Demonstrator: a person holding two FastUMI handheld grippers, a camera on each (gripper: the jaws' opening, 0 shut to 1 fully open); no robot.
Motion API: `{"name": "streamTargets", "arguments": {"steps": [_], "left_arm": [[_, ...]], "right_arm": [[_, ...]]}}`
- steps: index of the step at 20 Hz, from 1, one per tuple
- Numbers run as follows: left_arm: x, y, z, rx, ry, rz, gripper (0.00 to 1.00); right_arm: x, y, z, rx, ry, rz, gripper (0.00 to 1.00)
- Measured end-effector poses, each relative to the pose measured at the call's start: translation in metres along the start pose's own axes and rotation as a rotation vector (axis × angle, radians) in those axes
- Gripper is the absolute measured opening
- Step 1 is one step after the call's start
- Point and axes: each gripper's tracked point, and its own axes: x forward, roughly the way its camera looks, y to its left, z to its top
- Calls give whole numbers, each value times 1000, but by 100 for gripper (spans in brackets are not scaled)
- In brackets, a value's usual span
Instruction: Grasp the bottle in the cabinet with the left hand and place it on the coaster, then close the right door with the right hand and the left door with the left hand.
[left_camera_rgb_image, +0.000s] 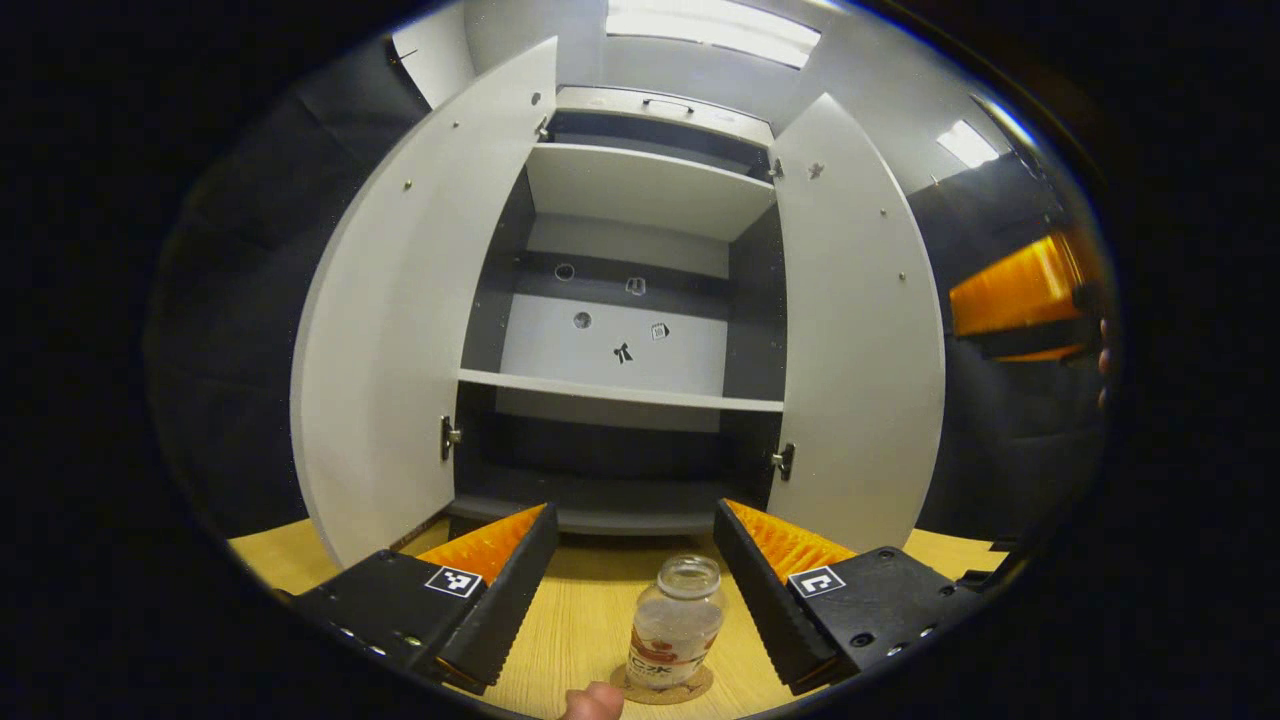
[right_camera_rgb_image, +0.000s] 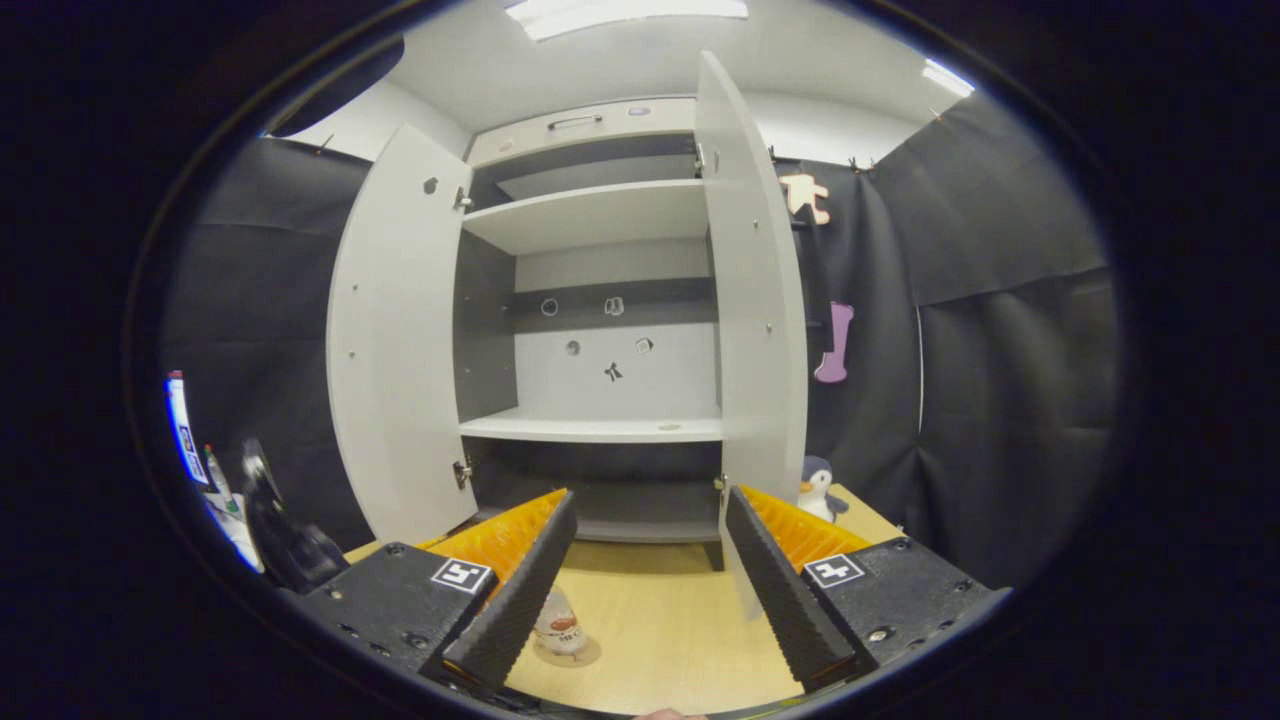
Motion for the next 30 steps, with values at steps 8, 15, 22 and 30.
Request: {"name": "streamTargets", "arguments": {"steps": [8, 15, 22, 30], "left_arm": [[-7, 26, 54, -25, 95, 13, 95], [-18, 34, 60, 4, 79, 50, 95], [-24, 28, 57, -4, 75, 62, 95], [-23, 36, 59, 2, 68, 88, 95]], "right_arm": [[1, -31, 40, 31, -128, -34, 99], [0, -103, 130, 48, -207, -64, 98], [39, -201, 185, 11, -278, -248, 93], [77, -203, 184, -25, -242, -262, 98]]}}
